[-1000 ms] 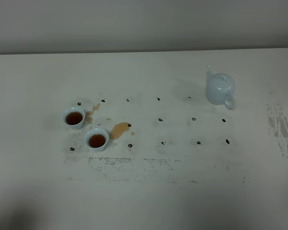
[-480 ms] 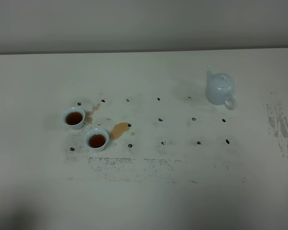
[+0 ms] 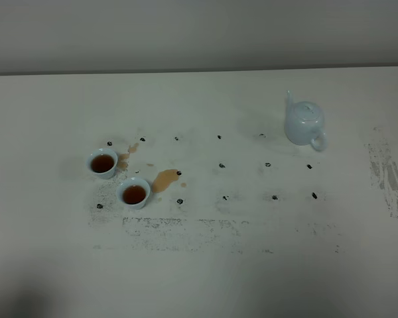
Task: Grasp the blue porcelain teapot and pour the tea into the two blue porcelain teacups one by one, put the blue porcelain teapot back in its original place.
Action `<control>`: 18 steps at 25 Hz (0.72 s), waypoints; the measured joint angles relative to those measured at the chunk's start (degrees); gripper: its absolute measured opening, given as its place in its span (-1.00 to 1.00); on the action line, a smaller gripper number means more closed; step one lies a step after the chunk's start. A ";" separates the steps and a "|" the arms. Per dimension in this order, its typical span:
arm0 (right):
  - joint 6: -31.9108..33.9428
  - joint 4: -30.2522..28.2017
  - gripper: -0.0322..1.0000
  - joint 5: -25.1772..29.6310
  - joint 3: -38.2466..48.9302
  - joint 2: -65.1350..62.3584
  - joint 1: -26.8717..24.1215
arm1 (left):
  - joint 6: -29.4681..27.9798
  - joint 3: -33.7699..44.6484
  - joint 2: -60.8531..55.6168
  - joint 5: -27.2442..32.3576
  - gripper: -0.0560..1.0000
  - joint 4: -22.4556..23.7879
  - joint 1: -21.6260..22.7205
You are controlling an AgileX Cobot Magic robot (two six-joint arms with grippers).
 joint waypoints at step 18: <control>1.95 -1.59 0.20 -0.04 0.00 0.00 4.12 | 0.00 0.00 0.00 0.00 0.53 0.00 0.00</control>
